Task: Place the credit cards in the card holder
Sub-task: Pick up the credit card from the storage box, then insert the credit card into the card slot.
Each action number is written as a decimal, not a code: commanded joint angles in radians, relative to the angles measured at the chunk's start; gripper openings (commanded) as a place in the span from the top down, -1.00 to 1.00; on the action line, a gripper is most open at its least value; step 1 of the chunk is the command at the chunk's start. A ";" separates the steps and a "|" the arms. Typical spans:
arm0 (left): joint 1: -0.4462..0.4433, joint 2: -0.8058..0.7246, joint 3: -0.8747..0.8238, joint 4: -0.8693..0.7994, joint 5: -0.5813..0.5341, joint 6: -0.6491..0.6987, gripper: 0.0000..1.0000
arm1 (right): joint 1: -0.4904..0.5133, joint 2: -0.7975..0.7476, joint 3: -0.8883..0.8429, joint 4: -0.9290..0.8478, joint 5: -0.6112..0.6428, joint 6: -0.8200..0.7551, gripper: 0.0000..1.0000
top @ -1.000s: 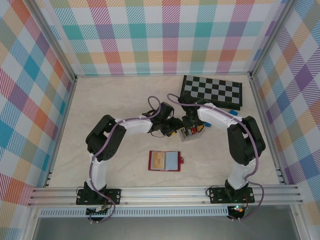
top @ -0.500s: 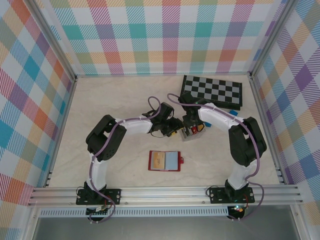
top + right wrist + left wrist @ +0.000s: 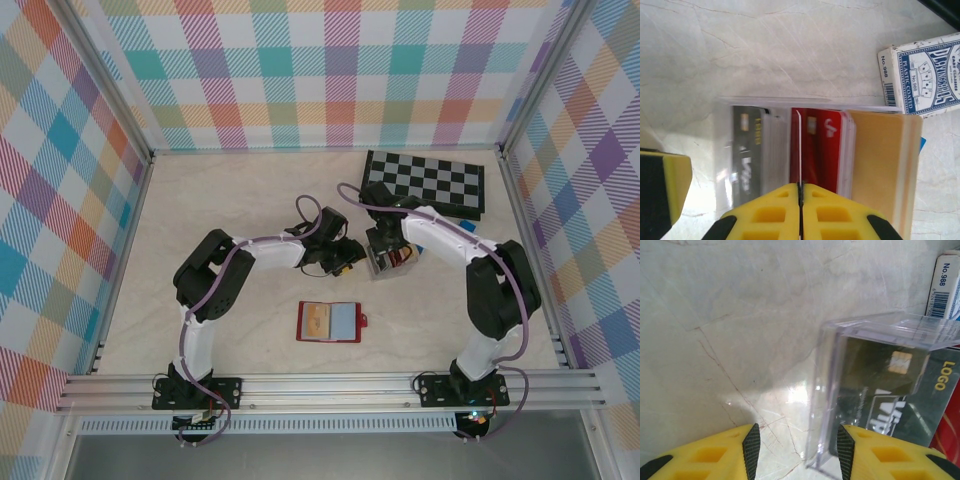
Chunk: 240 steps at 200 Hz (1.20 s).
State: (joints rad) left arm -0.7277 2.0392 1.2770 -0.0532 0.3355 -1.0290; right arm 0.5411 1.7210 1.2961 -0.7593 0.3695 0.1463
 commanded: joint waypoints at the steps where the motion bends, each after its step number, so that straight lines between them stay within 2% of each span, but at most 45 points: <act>1: 0.003 -0.004 -0.011 -0.023 -0.006 0.007 0.06 | -0.002 -0.043 0.022 -0.038 -0.055 0.025 0.90; 47: 0.004 -0.052 -0.019 -0.019 -0.014 0.026 0.04 | -0.005 -0.102 0.019 -0.034 -0.138 0.073 0.96; 96: 0.021 -0.251 -0.140 0.021 -0.036 0.063 -0.06 | -0.040 -0.286 -0.031 0.001 -0.289 0.189 0.97; 122: 0.043 -0.361 -0.250 0.125 0.024 0.040 -0.13 | -0.075 -0.384 -0.108 0.067 -0.462 0.286 0.97; 146: 0.067 -0.432 -0.334 0.273 0.125 -0.009 -0.19 | -0.107 -0.475 -0.198 0.194 -0.647 0.390 0.96; 178: 0.082 -0.474 -0.407 0.486 0.235 -0.080 -0.23 | -0.152 -0.515 -0.264 0.318 -0.837 0.494 0.96; 215: 0.083 -0.494 -0.427 0.583 0.299 -0.093 -0.13 | -0.187 -0.518 -0.327 0.438 -0.955 0.581 0.96; 240: 0.083 -0.504 -0.434 0.626 0.315 -0.102 0.12 | -0.199 -0.517 -0.355 0.481 -0.987 0.610 0.96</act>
State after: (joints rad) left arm -0.6518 1.5757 0.8619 0.4561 0.5945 -1.1156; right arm 0.3550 1.2198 0.9638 -0.3843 -0.5133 0.6888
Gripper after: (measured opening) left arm 0.491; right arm 0.044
